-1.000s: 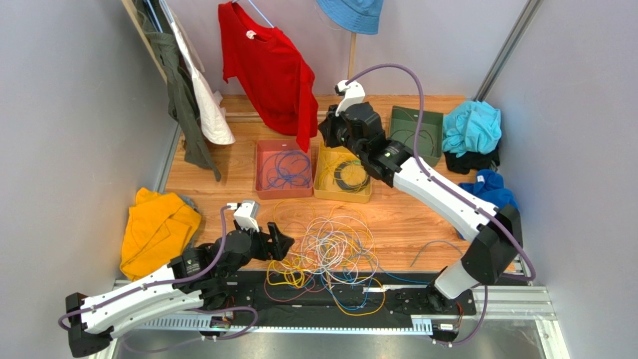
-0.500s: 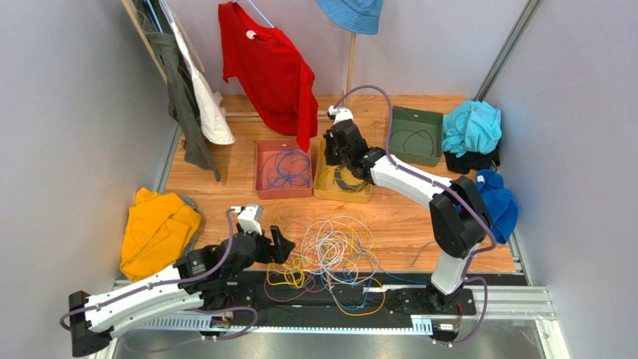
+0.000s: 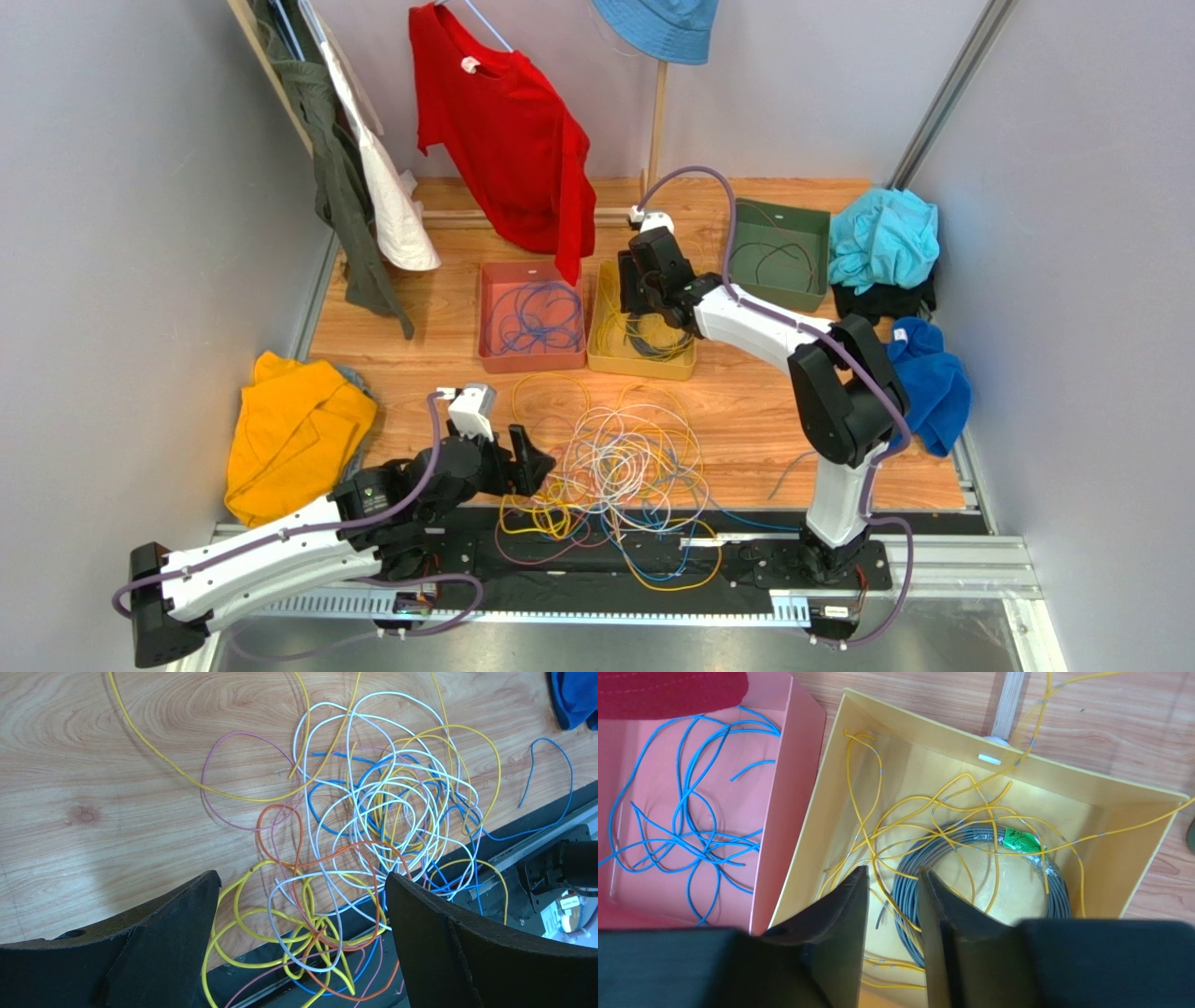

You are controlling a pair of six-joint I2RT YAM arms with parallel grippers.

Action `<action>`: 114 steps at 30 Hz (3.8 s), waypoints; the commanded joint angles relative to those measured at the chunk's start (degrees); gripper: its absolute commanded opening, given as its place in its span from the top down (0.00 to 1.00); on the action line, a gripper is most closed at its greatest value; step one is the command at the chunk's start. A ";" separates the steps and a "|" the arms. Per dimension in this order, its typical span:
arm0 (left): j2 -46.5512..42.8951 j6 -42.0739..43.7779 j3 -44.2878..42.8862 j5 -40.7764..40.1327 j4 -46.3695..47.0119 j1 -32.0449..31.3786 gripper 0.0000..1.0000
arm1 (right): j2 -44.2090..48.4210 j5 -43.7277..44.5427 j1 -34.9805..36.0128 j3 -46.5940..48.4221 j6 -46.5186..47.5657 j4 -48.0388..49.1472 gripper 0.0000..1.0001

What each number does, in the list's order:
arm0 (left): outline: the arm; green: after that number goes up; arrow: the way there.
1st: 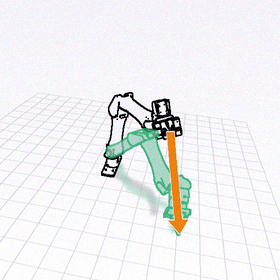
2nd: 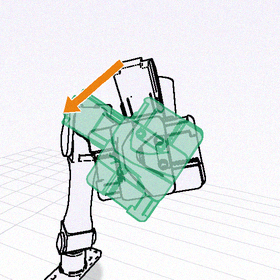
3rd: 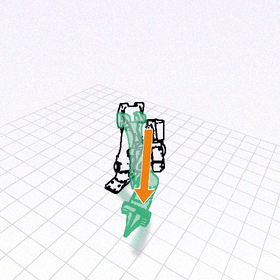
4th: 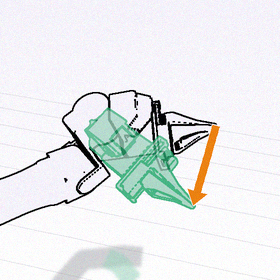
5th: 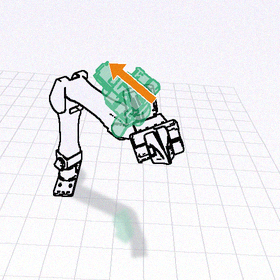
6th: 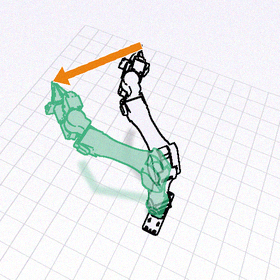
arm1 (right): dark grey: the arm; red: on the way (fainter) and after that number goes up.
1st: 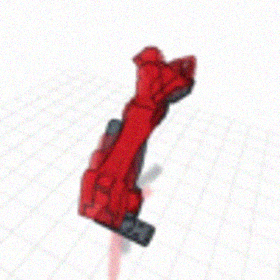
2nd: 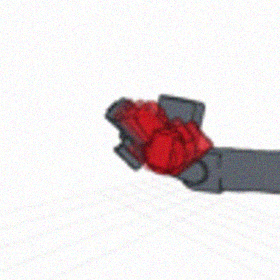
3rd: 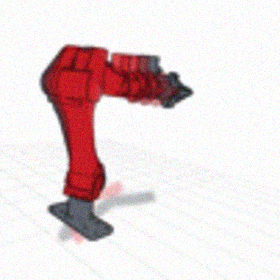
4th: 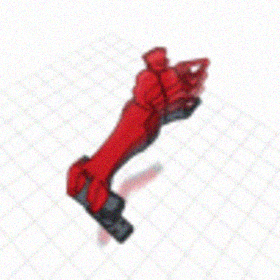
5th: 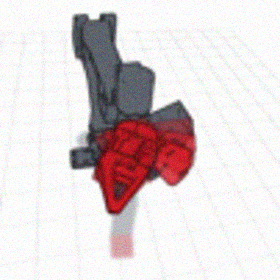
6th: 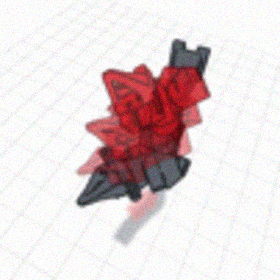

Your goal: Untangle the cables

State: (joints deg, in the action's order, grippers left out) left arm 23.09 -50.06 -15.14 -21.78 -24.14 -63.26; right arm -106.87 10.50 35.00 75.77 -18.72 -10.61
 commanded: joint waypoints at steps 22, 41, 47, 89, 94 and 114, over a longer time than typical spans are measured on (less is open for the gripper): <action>0.37 0.49 -0.33 0.68 4.61 0.07 0.04 | 39.70 8.66 6.48 -28.25 -8.23 -0.38 0.44; 12.33 1.02 -3.06 3.50 11.22 0.07 0.07 | 51.50 12.18 20.19 -52.56 -16.17 6.12 0.50; 11.98 0.84 -3.15 3.15 10.17 -0.02 0.07 | 54.48 12.26 20.72 -52.56 -17.84 5.25 0.49; 5.47 -1.00 -2.27 2.62 7.36 -0.54 0.07 | 49.05 4.62 24.32 18.26 5.45 -18.22 1.00; 4.51 -1.09 -1.92 2.62 6.74 -0.54 0.07 | 44.65 4.79 24.32 31.68 8.61 -20.94 1.00; -0.15 -1.70 -0.07 3.06 5.16 -0.54 0.07 | 38.58 14.02 21.52 24.72 16.18 -14.80 1.00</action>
State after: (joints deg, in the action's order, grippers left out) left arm 25.08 -50.92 -15.68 -18.52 -18.24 -63.66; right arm -68.31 22.48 58.37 106.21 -4.10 -28.82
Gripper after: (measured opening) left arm 0.930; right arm 0.011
